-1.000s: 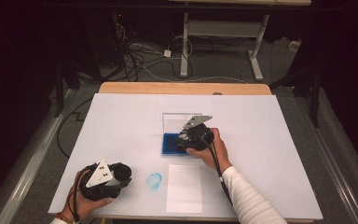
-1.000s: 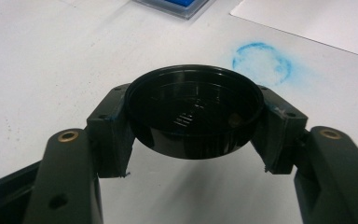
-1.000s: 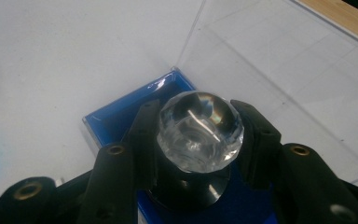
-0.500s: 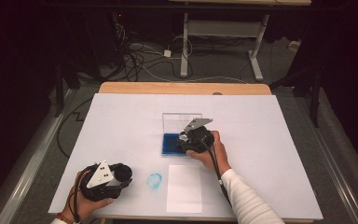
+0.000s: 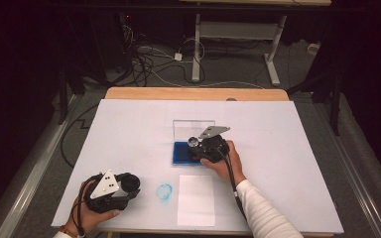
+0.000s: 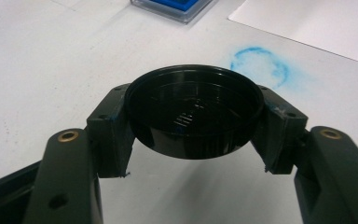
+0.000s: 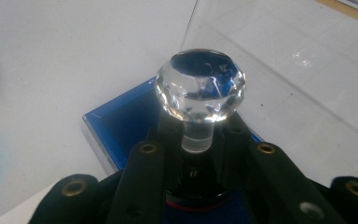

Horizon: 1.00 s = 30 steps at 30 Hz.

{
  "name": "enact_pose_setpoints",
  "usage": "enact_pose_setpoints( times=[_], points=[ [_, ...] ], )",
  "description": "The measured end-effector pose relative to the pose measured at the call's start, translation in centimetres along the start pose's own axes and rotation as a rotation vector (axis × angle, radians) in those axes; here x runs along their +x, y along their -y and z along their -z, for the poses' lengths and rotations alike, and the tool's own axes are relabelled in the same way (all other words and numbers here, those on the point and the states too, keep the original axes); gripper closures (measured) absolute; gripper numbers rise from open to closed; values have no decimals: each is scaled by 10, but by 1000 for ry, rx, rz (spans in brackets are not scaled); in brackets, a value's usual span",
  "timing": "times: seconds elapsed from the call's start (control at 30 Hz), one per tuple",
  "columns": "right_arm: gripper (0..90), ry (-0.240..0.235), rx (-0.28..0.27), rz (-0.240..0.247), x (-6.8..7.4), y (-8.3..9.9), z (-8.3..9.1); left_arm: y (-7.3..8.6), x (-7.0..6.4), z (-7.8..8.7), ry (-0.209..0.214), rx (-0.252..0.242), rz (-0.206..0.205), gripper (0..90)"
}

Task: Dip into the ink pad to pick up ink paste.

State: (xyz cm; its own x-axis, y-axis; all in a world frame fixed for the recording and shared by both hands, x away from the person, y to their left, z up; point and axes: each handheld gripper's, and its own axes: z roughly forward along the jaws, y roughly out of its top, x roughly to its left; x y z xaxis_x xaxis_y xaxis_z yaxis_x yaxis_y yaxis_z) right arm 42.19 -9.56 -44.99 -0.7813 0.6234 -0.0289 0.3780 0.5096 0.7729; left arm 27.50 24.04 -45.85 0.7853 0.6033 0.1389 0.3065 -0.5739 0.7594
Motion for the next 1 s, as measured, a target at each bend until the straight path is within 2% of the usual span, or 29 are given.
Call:
enact_pose_setpoints(
  times=[0.07, 0.17, 0.27, 0.4, 0.5, 0.63, 0.7, 0.73, 1.0],
  points=[
    [709, -4, 12, 1, 0, 0, 0, 0, 0, 0, 2, 0, 0, 364],
    [586, 2, 10, -14, 0, 1, 2, 0, 0, -1, 5, 2, -1, 363],
    [579, -4, -8, -18, -1, 0, 4, -1, -1, -1, 7, 3, 0, 363],
    [576, -5, -22, 10, 1, -2, 4, -1, -1, -2, 10, 5, -2, 364],
    [522, -3, -31, 3, 0, -3, 5, 0, 0, -2, 12, 8, -1, 363],
    [547, 6, -45, -14, -4, -4, 7, 0, -1, -3, 16, 12, -2, 363],
    [563, -13, -32, 6, -4, -4, 7, 0, -1, -3, 17, 11, -2, 363],
    [564, -7, -29, 16, -3, -4, 7, 0, -1, -3, 17, 12, -2, 363],
    [567, -6, -15, 20, -3, -6, 8, 0, 0, -3, 17, 16, -1, 363]
  ],
)
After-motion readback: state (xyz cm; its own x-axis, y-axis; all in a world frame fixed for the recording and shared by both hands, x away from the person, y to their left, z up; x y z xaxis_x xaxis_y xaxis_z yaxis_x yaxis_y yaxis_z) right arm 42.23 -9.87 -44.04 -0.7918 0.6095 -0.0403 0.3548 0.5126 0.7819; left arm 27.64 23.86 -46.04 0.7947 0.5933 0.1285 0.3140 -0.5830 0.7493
